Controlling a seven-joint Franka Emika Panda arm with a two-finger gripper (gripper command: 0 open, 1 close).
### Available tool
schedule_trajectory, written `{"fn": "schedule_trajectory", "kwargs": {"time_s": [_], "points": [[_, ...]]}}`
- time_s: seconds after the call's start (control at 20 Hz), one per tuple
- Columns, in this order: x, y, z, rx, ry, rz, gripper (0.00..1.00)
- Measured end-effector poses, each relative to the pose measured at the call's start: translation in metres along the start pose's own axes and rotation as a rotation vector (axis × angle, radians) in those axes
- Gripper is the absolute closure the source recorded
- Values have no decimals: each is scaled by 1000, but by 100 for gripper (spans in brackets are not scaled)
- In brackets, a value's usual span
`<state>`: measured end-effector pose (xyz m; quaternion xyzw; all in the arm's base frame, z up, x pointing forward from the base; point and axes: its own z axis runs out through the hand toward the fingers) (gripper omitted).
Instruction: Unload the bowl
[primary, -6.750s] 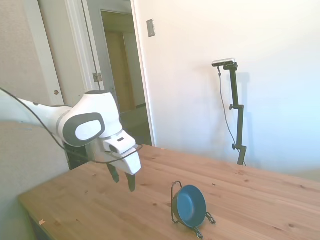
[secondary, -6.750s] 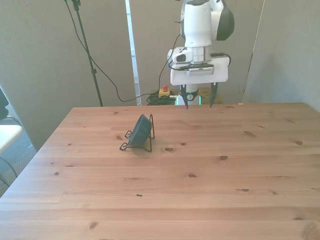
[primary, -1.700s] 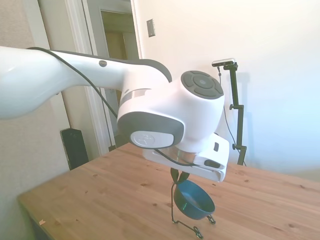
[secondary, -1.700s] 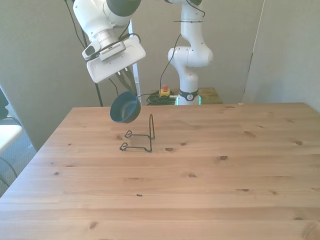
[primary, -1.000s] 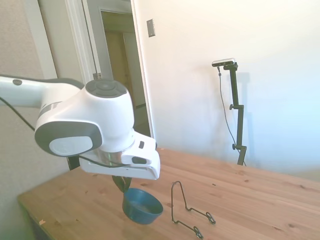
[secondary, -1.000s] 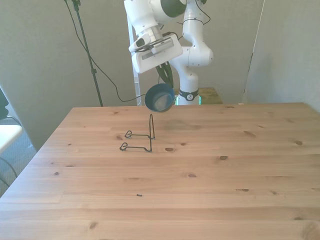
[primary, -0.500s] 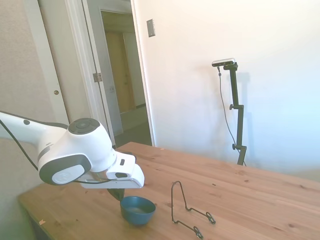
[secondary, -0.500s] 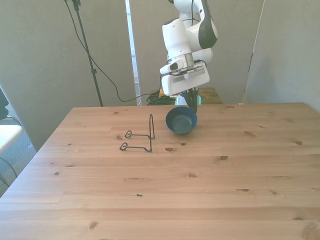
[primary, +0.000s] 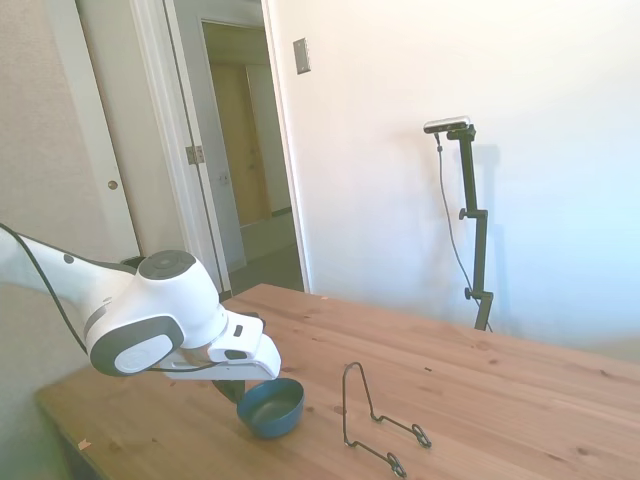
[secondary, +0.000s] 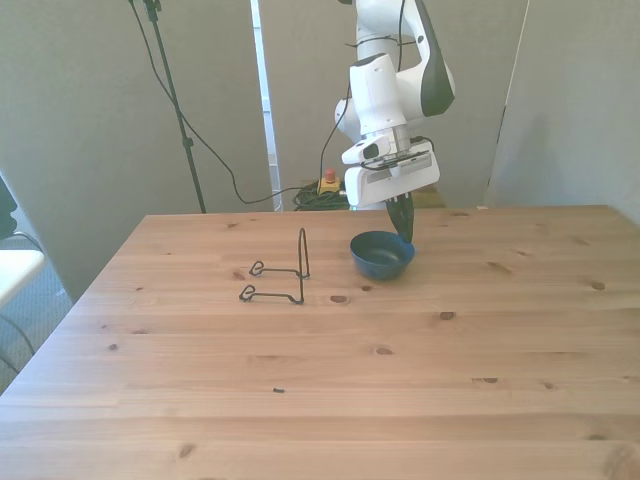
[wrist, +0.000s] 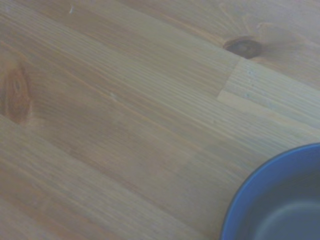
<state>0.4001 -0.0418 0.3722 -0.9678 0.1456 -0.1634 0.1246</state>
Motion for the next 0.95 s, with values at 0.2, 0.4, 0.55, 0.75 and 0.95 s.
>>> {"fn": "schedule_trajectory", "kwargs": {"time_s": [0.2,0.4,0.55,0.75,0.95], "points": [[1,7,-3,-4,-12,40,0],[15,19,-29,-3,-25,169,0],[31,27,-64,-23,-21,302,0],[53,53,-108,-134,-43,479,0],[81,99,-138,-227,-63,629,0]]}}
